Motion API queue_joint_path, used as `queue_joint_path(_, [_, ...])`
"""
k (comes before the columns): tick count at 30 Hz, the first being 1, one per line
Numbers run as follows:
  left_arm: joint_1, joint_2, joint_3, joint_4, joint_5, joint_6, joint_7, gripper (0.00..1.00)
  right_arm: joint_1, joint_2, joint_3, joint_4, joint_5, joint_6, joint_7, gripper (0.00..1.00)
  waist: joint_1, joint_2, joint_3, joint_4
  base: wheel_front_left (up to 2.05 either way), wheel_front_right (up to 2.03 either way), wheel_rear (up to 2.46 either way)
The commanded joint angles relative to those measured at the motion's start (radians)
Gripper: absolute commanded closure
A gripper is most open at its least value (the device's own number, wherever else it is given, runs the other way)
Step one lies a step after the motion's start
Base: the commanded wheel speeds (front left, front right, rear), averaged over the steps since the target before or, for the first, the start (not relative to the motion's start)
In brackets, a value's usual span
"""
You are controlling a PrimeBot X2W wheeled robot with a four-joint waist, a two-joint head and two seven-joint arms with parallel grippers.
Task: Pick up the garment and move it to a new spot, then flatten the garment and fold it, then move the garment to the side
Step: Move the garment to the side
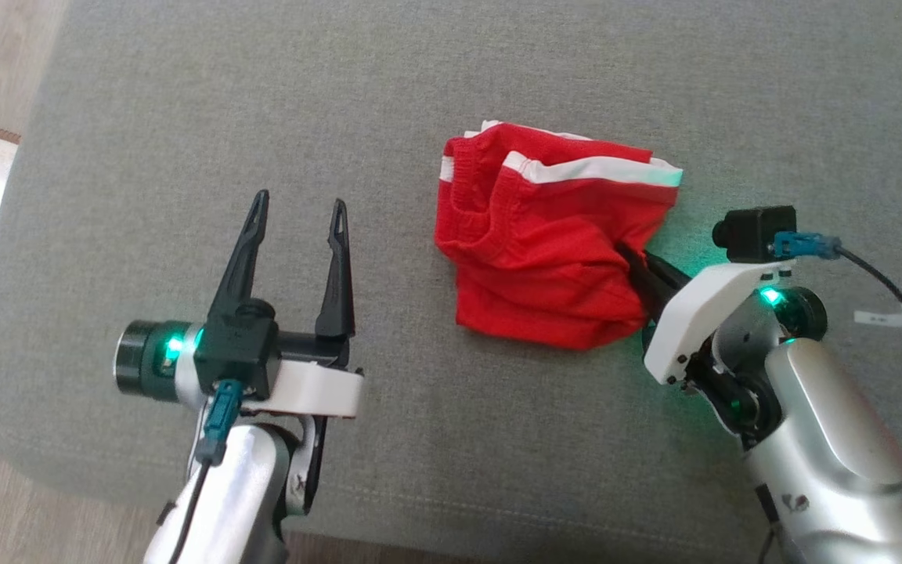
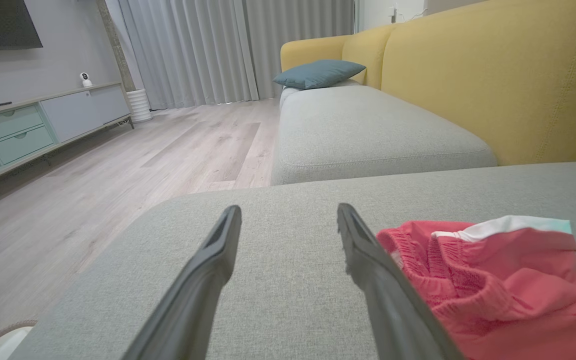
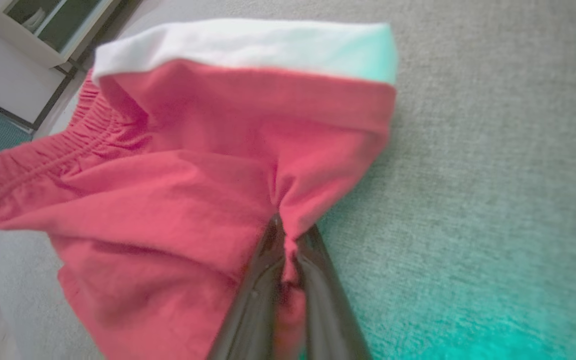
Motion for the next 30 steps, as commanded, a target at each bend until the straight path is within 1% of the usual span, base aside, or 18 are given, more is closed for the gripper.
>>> queue_joint_path(1, [-0.033, 0.007, 0.044, -0.028, 0.009, -0.004, -0.006, 0.00, 0.011, 0.000, 0.034, -0.023, -0.002, 0.002, 0.008, 1.00, 0.0000, 0.0000, -0.005, -0.006, 0.00, 0.00, 0.00])
queue_joint_path(4, [-0.027, 0.011, 0.050, -0.028, 0.014, -0.005, -0.006, 0.00, 0.026, -0.023, 0.038, -0.058, -0.021, 0.002, -0.004, 1.00, 0.0000, 0.0000, -0.018, -0.029, 0.00, 0.00, 0.00])
queue_joint_path(7, [-0.017, 0.019, 0.053, -0.031, 0.019, -0.008, -0.006, 0.00, 0.065, -0.048, 0.038, -0.101, -0.053, 0.002, -0.021, 1.00, 0.0000, 0.0000, -0.031, -0.077, 0.00, 0.00, 0.00])
queue_joint_path(11, [-0.009, 0.033, 0.056, -0.033, 0.025, -0.016, -0.006, 0.00, 0.129, -0.062, 0.021, -0.159, -0.089, 0.002, -0.052, 1.00, 0.0000, 0.0000, -0.047, -0.176, 0.00, 0.00, 0.00])
queue_joint_path(15, [-0.012, 0.044, 0.050, -0.032, 0.030, -0.029, -0.006, 0.00, 0.168, -0.099, 0.017, -0.194, -0.127, 0.002, -0.062, 1.00, 0.0000, 0.0000, -0.060, -0.292, 0.00, 0.00, 0.00])
queue_joint_path(19, [-0.025, 0.049, 0.035, -0.028, 0.035, -0.045, -0.006, 0.00, 0.165, -0.165, 0.023, -0.209, -0.140, 0.002, -0.063, 1.00, 0.0000, 0.0000, -0.057, -0.393, 0.00, 0.00, 0.00])
queue_joint_path(22, [-0.045, 0.052, 0.019, -0.021, 0.044, -0.058, -0.006, 0.00, 0.131, -0.226, 0.036, -0.212, -0.140, 0.002, -0.077, 1.00, 0.0000, 0.0000, -0.039, -0.445, 0.00, 0.00, 0.00])
queue_joint_path(26, [-0.081, 0.057, 0.001, -0.016, 0.058, -0.073, 0.000, 0.00, 0.058, -0.307, 0.020, -0.177, -0.147, 0.002, -0.117, 1.00, 0.0000, 0.0000, -0.010, -0.484, 0.00, 0.00, 0.00])
queue_joint_path(30, [-0.112, 0.059, -0.016, -0.018, 0.072, -0.082, 0.008, 0.00, -0.023, -0.387, -0.028, -0.119, -0.164, 0.002, -0.170, 1.00, 0.0000, 0.0000, 0.024, -0.493, 0.00, 0.00, 0.00])
